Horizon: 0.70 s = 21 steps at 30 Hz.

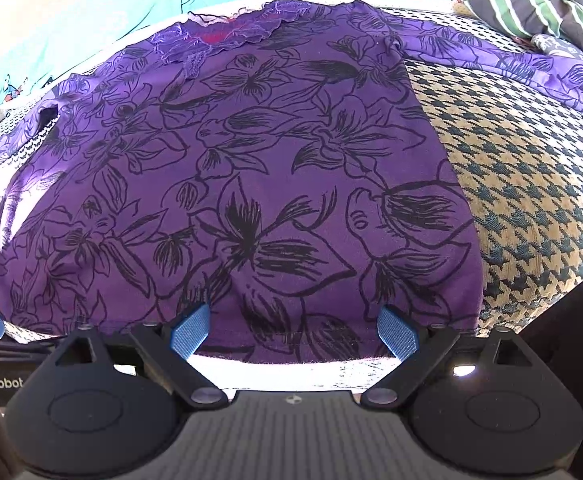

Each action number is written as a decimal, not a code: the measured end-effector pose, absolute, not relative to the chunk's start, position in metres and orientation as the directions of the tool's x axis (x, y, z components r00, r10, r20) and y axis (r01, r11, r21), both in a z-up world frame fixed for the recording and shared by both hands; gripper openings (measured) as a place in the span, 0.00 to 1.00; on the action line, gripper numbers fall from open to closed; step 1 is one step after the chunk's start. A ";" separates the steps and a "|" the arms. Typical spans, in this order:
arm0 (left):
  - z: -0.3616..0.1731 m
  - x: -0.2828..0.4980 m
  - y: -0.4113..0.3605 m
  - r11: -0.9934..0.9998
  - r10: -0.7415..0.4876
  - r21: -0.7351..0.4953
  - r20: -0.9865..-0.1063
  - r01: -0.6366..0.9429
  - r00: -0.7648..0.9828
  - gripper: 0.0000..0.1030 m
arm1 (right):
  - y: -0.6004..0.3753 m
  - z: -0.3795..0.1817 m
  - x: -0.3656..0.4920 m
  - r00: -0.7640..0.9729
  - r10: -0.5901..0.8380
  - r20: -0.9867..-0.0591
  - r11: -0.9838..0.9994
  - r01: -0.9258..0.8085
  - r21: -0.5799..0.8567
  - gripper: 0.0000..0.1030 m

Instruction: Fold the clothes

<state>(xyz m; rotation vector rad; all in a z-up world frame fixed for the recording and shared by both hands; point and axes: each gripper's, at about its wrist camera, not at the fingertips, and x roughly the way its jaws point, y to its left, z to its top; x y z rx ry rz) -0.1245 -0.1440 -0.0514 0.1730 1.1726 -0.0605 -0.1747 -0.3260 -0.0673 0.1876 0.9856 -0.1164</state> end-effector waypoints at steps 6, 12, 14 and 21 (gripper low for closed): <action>-0.053 -0.120 -0.142 0.980 0.078 0.150 -0.896 0.132 0.437 1.00 | -0.325 -0.069 -0.174 0.541 -0.015 -0.841 0.978 0.184 0.101 0.88; -0.053 -0.105 -0.133 0.982 0.091 0.160 -0.870 0.104 0.484 1.00 | -0.323 -0.072 -0.173 0.533 -0.024 -0.846 0.980 0.182 0.087 0.88; -0.055 -0.099 -0.123 0.989 0.070 0.124 -0.872 0.080 0.484 1.00 | -0.323 -0.073 -0.173 0.532 -0.028 -0.847 0.980 0.181 0.081 0.88; -0.063 -0.084 -0.087 1.000 0.024 0.012 -0.899 -0.029 0.437 1.00 | -0.324 -0.075 -0.173 0.529 -0.036 -0.848 0.978 0.192 0.078 0.88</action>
